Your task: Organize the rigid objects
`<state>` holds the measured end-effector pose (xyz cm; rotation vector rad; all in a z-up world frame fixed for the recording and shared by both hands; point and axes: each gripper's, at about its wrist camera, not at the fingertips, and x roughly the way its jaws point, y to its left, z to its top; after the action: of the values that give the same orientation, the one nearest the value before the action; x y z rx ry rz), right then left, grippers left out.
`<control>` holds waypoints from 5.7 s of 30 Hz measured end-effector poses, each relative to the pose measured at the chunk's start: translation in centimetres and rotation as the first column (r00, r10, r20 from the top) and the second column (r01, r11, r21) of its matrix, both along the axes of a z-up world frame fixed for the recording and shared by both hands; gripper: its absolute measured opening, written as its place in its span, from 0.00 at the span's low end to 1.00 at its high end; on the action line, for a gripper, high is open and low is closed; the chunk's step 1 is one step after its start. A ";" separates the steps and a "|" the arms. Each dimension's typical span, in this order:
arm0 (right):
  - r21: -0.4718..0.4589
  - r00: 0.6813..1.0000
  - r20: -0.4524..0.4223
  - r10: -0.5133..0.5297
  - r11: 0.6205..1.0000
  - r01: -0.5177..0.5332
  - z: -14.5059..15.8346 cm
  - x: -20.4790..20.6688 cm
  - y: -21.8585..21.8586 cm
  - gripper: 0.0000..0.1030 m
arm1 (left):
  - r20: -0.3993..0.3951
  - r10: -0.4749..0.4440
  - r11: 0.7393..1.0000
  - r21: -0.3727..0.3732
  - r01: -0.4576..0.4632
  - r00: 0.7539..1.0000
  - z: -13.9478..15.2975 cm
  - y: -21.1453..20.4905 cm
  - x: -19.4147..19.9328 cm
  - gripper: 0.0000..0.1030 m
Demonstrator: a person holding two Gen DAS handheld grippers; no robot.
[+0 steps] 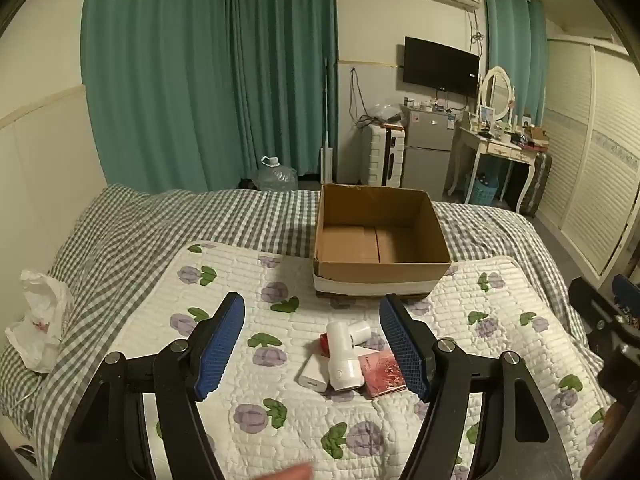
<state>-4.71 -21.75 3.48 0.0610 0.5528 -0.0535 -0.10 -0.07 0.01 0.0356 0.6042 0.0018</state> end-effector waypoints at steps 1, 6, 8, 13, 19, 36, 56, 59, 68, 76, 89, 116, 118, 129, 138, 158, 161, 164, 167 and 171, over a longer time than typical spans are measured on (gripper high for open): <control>-0.007 1.000 -0.003 -0.005 1.000 0.005 0.0 -0.1 0.0 1.00 | -0.002 0.001 1.000 0.004 -0.001 1.000 0.0 0.0 -0.1 0.71; -0.032 1.000 -0.022 -0.014 0.999 0.013 -0.1 -0.7 -0.7 1.00 | -0.039 0.014 1.000 -0.020 -0.014 0.999 -0.3 0.6 0.5 0.71; -0.040 0.999 -0.031 -0.018 0.999 0.017 -0.2 -0.1 -0.4 1.00 | -0.037 0.026 1.000 0.001 -0.026 0.999 -0.4 0.6 0.6 0.71; 0.021 1.000 0.024 -0.010 1.000 0.009 0.0 -2.5 -2.1 1.00 | -0.035 0.043 0.999 0.035 -0.041 0.998 -1.0 0.3 0.7 0.71; 0.006 1.000 0.014 -0.011 1.000 0.011 -0.3 -1.5 -1.3 1.00 | -0.058 0.062 0.998 0.028 -0.060 0.996 -1.4 0.9 1.1 0.71; -0.002 1.000 0.011 -0.010 1.000 0.010 -1.2 -1.8 -1.7 1.00 | 0.067 0.075 0.996 0.033 -0.077 0.995 -2.1 1.6 0.3 0.71; -0.018 1.000 0.017 0.003 1.000 -0.003 -0.9 -1.6 -1.3 1.00 | 0.038 -0.026 0.999 -0.028 0.027 0.999 -1.8 1.7 -0.1 0.71; -0.021 1.000 0.022 0.008 1.000 -0.008 -0.8 -1.6 -1.1 1.00 | 0.041 -0.033 0.999 -0.015 0.033 0.999 -1.7 1.4 -0.1 0.71; -0.044 0.998 0.033 0.045 0.998 -0.043 -0.6 -1.5 -0.4 1.00 | 0.027 -0.029 0.999 -0.019 0.029 0.999 -2.1 2.0 0.3 0.71; -0.030 0.999 0.034 0.040 0.999 -0.039 -0.8 -1.3 -0.9 1.00 | 0.020 -0.027 0.999 -0.022 0.027 0.999 -2.5 2.4 0.5 0.71; -0.028 0.999 0.034 0.041 0.999 -0.040 -0.8 -1.2 -1.2 1.00 | 0.028 -0.032 0.999 -0.018 0.033 0.999 -3.1 1.5 0.9 0.71; -0.058 0.990 -0.091 0.107 0.992 -0.112 -7.3 5.0 -1.1 1.00 | -0.116 -0.054 0.999 -0.012 0.053 0.992 -10.5 0.5 5.7 0.71; -0.044 0.986 -0.118 0.116 0.992 -0.122 -8.6 5.9 -1.2 1.00 | -0.148 -0.022 0.999 -0.041 0.016 0.989 -11.7 0.9 6.5 0.71; -0.019 0.939 -0.297 0.174 0.982 -0.188 -17.0 10.2 -0.3 1.00 | -0.249 -0.066 0.995 -0.084 0.046 0.966 -16.3 -0.2 9.6 0.71; 0.025 0.906 -0.354 0.234 0.970 -0.241 -20.6 12.4 -0.1 1.00 | -0.306 -0.111 0.991 -0.102 0.084 0.946 -18.4 -1.7 11.7 0.68; 0.105 0.865 -0.419 0.276 0.961 -0.255 -23.6 14.8 1.5 0.77 | -0.343 -0.190 0.978 -0.152 0.145 0.920 -20.3 -2.4 12.7 0.38; 0.110 0.864 -0.416 0.284 0.959 -0.263 -23.2 14.5 1.8 0.53 | -0.345 -0.193 0.976 -0.162 0.145 0.919 -20.1 -2.1 12.3 0.38; 0.077 0.867 -0.419 0.269 0.962 -0.261 -23.1 14.1 2.1 0.53 | -0.337 -0.194 0.977 -0.155 0.149 0.921 -19.8 -2.0 11.8 0.37; 0.074 0.865 -0.432 0.256 0.966 -0.248 -23.1 14.2 1.7 0.53 | -0.329 -0.193 0.978 -0.138 0.155 0.924 -19.4 -2.1 11.4 0.35; 0.022 0.862 -0.445 0.244 0.965 -0.262 -24.1 14.6 2.4 0.54 | -0.320 -0.184 0.980 -0.127 0.150 0.929 -18.9 -2.1 11.1 0.34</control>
<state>9.92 -19.40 -20.61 -0.0661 1.0163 0.1849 11.01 -2.19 -18.85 -0.0113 0.9360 -0.2045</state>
